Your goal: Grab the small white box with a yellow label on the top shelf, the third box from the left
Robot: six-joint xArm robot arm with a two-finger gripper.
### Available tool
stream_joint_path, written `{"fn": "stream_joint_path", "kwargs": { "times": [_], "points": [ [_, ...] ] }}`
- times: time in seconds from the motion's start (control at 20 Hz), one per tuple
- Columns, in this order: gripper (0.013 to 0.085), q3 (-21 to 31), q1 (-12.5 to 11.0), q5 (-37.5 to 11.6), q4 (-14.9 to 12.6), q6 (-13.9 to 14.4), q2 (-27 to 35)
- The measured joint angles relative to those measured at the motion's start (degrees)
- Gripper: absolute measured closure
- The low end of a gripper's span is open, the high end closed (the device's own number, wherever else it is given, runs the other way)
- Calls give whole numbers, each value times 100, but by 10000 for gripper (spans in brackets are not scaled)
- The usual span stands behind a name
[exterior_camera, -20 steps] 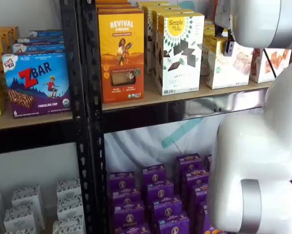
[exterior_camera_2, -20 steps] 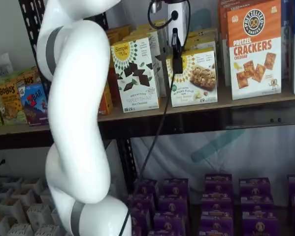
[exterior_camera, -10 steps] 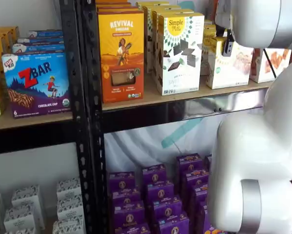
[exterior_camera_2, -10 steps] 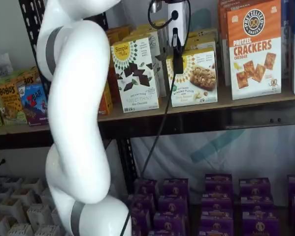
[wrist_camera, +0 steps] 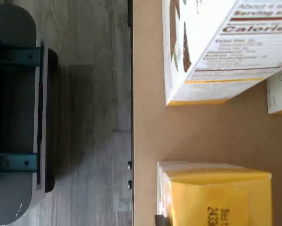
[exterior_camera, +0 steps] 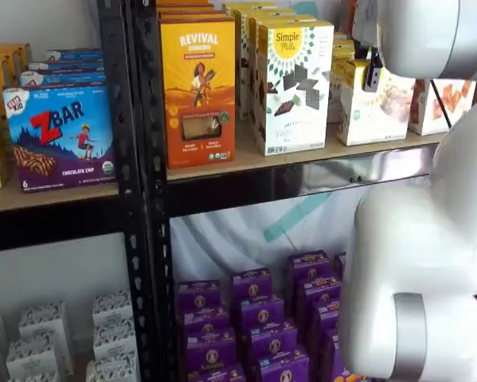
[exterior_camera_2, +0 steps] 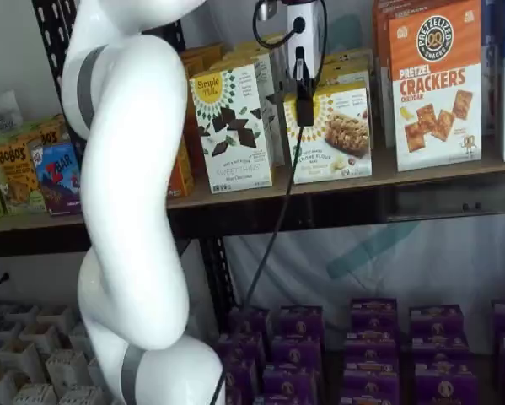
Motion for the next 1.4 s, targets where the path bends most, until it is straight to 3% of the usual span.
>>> {"fn": "stream_joint_path", "kwargs": {
  "times": [0.15, 0.8, 1.4],
  "points": [
    [690, 3, -21, 13, 10, -17, -11],
    [690, 87, -89, 263, -31, -82, -183],
    [690, 472, -209, 784, 131, -127, -841]
  ]
}}
